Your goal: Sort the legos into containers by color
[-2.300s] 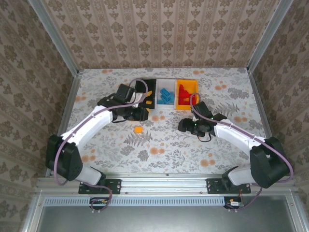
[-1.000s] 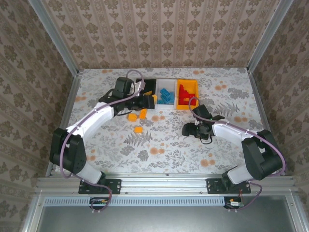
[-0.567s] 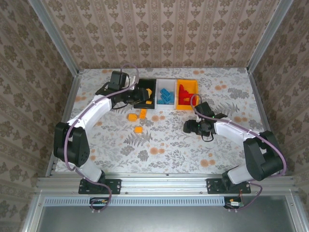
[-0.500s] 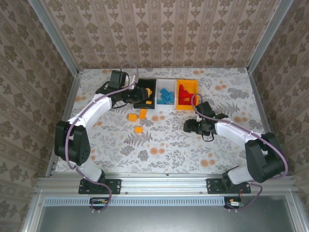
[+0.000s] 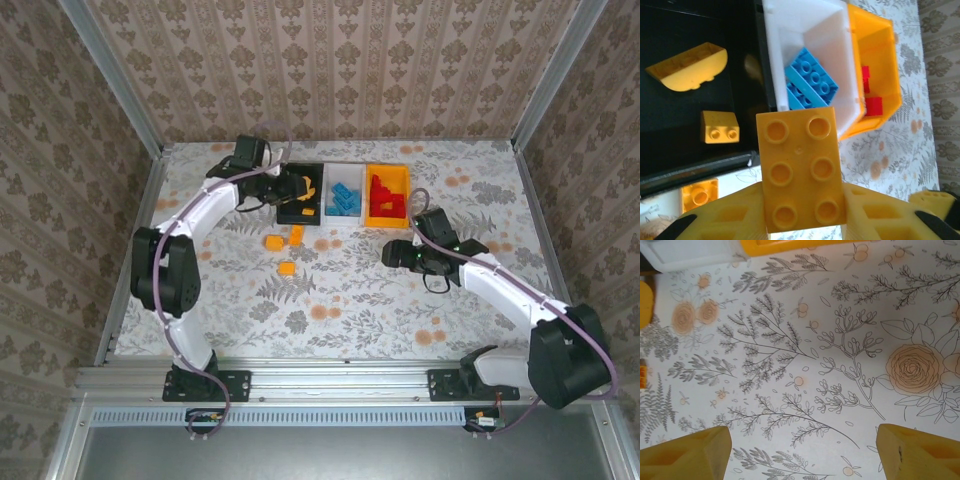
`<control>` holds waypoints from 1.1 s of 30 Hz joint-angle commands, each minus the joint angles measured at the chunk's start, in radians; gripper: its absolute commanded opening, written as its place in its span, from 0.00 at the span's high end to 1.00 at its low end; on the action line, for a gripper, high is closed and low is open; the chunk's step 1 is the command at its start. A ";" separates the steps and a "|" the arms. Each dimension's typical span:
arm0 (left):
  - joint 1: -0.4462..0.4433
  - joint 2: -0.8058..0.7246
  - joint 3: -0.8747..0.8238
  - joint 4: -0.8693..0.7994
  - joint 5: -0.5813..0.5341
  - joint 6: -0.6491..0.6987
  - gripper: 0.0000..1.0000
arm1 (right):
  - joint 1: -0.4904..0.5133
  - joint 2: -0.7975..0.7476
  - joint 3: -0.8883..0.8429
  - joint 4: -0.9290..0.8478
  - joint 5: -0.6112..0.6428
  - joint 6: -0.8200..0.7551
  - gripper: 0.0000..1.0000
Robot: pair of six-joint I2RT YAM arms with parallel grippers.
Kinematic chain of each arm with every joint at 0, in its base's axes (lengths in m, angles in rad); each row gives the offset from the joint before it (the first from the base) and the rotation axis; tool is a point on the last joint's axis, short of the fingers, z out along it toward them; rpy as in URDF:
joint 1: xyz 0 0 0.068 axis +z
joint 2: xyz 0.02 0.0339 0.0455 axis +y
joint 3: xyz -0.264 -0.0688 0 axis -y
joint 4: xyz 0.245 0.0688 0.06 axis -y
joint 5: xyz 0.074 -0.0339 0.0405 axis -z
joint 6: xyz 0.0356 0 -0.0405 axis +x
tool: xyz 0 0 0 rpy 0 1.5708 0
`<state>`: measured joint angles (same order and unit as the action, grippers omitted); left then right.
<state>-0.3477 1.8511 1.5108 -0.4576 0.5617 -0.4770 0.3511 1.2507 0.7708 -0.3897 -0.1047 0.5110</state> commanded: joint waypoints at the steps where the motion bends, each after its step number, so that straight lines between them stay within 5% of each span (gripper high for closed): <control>1: 0.018 0.078 0.083 -0.046 0.005 0.041 0.63 | -0.004 -0.063 -0.015 0.013 0.015 -0.005 0.22; 19: 0.020 0.371 0.402 -0.211 -0.090 0.059 0.58 | -0.003 -0.234 -0.064 -0.022 0.050 -0.014 0.20; 33: 0.018 0.233 0.250 -0.106 -0.051 0.021 0.43 | -0.003 -0.211 -0.061 -0.005 0.014 0.016 0.18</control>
<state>-0.3321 2.1868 1.8214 -0.5941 0.4862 -0.4355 0.3511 1.0344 0.7223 -0.3920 -0.0826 0.5091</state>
